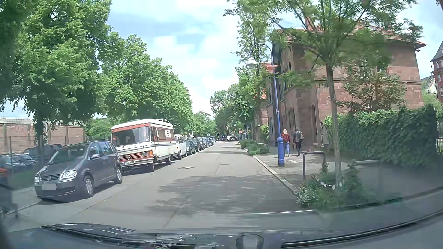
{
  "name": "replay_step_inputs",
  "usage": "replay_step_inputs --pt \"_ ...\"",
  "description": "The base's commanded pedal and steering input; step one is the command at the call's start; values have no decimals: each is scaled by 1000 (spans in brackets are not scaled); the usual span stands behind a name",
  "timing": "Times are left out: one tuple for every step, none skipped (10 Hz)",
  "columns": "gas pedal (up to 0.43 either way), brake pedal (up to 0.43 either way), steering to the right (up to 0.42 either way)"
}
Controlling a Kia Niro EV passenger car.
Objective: Follow the waypoints while adhering to traffic rules and regulations
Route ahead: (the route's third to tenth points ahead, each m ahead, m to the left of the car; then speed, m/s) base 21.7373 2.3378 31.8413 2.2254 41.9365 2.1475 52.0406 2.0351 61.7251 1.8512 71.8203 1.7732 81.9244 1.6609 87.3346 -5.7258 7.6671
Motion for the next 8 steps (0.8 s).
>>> replay_step_inputs --pt "20 0 3" --pt "20 0 2" --pt "20 0 1" --pt "20 0 1" --pt "20 0 0" --pt "20 0 -2" --pt "20 0 -4" --pt "20 0 -5"
